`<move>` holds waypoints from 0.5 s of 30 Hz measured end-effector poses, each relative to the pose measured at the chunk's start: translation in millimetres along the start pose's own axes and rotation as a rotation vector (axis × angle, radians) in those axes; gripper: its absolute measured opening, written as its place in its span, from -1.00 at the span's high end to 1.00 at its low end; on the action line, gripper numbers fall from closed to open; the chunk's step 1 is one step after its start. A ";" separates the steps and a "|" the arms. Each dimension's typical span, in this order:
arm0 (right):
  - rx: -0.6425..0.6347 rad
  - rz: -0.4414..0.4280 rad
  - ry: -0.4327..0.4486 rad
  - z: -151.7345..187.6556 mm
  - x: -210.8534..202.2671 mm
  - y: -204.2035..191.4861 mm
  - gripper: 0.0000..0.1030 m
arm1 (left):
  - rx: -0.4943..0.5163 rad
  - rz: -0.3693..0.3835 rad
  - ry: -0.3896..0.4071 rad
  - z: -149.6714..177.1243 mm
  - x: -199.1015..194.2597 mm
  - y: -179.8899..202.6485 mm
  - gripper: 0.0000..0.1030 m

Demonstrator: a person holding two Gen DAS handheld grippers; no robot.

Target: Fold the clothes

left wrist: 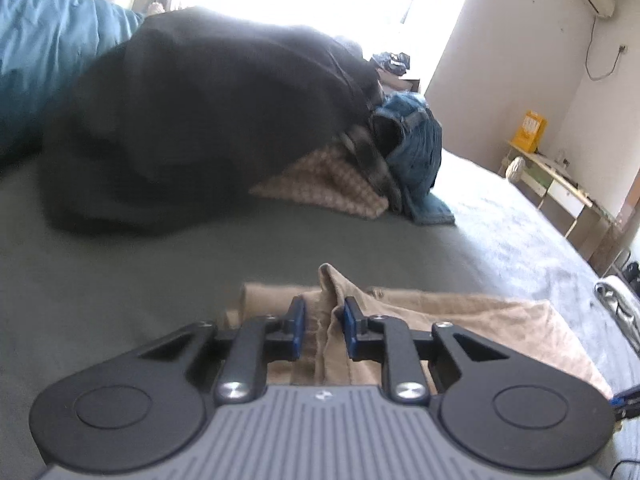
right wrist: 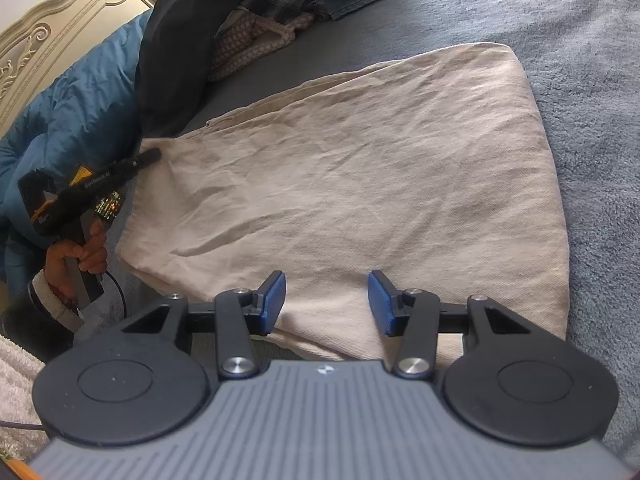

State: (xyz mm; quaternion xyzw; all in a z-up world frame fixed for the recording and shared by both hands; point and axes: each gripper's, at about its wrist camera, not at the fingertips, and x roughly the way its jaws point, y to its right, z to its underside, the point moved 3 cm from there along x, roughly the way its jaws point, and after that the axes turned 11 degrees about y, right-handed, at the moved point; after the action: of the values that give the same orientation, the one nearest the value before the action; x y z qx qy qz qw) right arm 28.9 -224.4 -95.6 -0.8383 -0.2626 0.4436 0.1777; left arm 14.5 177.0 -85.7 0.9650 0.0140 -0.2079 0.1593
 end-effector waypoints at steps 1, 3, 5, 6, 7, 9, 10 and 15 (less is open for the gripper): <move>-0.001 0.000 0.000 -0.1 0.1 -0.3 0.12 | 0.008 0.007 0.007 -3.4 1.0 0.9 0.60; -0.002 0.002 0.001 -0.4 0.0 -0.3 0.12 | 0.037 0.019 0.022 -9.0 4.0 5.8 0.60; 0.003 0.004 0.003 -0.6 -0.2 0.8 0.12 | 0.048 0.025 0.015 -11.2 8.9 7.6 0.60; 0.006 0.004 0.004 -0.5 -0.3 1.5 0.12 | 0.050 0.023 0.003 -10.6 11.9 7.1 0.60; 0.009 0.004 0.004 -0.4 -0.4 1.9 0.12 | 0.048 0.016 -0.016 -8.4 15.2 4.7 0.60; 0.014 0.003 0.006 -0.2 -0.6 2.6 0.12 | 0.045 -0.005 -0.075 0.5 21.6 -2.6 0.59; 0.016 0.003 0.007 -0.1 -0.6 3.1 0.12 | 0.044 -0.016 -0.103 4.7 24.0 -5.9 0.57; 0.020 -0.001 0.005 -0.5 0.4 4.8 0.11 | -0.051 -0.024 -0.131 4.1 12.1 -22.1 0.33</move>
State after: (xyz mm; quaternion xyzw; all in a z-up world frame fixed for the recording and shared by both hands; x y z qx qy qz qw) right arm 30.9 -228.0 -98.1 -0.8374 -0.2580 0.4440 0.1871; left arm 21.8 196.2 -100.7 0.9448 0.0205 -0.2719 0.1819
